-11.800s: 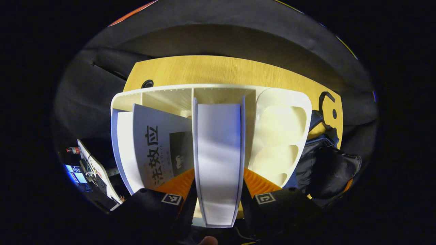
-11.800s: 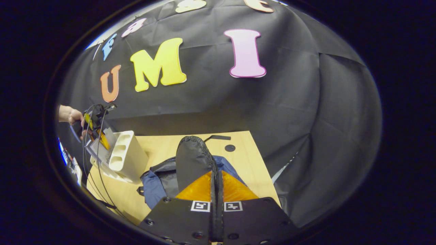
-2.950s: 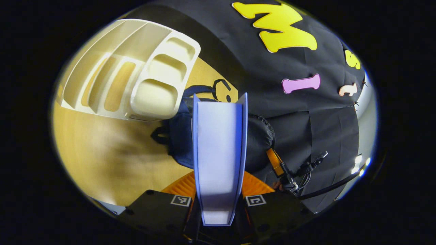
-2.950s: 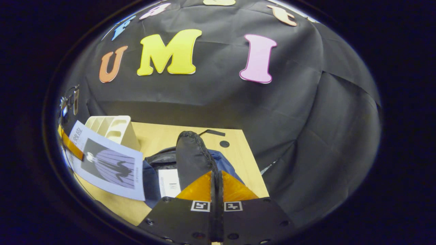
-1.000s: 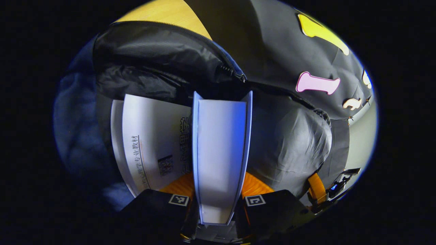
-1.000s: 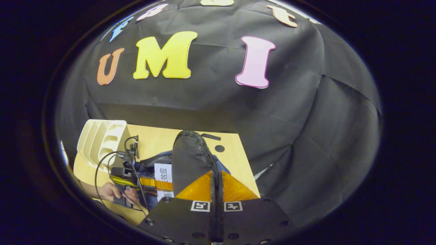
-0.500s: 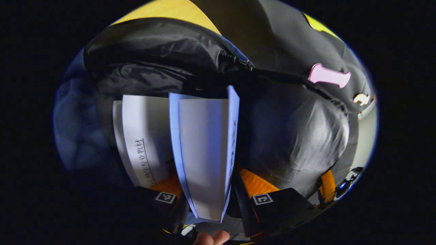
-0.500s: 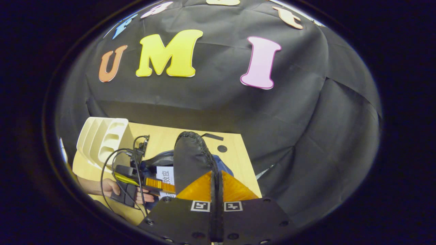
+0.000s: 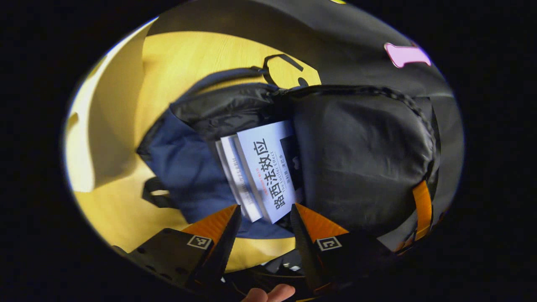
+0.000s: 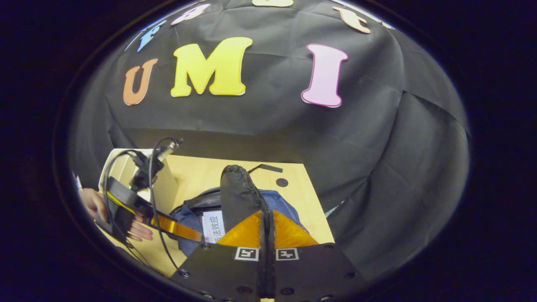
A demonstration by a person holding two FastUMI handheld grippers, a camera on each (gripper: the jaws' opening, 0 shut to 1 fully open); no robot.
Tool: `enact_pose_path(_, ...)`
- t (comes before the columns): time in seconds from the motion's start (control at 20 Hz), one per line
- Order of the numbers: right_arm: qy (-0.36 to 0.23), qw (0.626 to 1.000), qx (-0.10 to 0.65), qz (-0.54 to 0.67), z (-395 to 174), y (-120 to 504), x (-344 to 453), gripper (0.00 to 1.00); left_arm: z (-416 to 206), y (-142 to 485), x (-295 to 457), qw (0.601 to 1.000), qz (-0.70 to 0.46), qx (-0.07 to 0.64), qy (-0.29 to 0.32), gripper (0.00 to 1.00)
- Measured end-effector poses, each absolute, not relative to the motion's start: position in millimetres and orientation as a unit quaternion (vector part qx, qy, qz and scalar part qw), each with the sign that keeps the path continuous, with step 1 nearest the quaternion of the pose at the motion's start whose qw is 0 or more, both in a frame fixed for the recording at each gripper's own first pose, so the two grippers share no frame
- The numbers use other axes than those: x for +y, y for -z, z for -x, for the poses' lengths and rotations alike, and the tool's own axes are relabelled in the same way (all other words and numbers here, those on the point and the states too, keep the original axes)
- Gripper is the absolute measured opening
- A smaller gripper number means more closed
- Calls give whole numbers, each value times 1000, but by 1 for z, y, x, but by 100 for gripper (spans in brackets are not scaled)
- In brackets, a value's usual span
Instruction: Open the schoolbag, grab two books from the bookshelf and put them into the schoolbag.
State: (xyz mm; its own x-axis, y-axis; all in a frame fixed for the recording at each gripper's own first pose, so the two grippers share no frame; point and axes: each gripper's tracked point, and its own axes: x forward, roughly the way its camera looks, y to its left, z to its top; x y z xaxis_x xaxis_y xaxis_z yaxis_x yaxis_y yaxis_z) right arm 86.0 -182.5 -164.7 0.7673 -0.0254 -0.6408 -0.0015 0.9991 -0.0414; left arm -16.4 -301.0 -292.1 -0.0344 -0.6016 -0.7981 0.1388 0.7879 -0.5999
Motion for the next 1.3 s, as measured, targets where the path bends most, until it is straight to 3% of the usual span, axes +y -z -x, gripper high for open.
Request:
enact_pose_path(0.55, -68, 937, 343, 10, -58, 178, -90, 0, 8, 241, -143, 812, 6, 556, 179, 75)
enact_pose_path(0.95, -160, 912, 378, -11, -28, 245, 22, 0, 8, 189, -58, 876, 51, 468, 106, 75)
enact_pose_path(1.3, -161, 878, 450, -29, -18, 342, 69, 0, 16, 177, 28, 903, 73, 423, 10, 75)
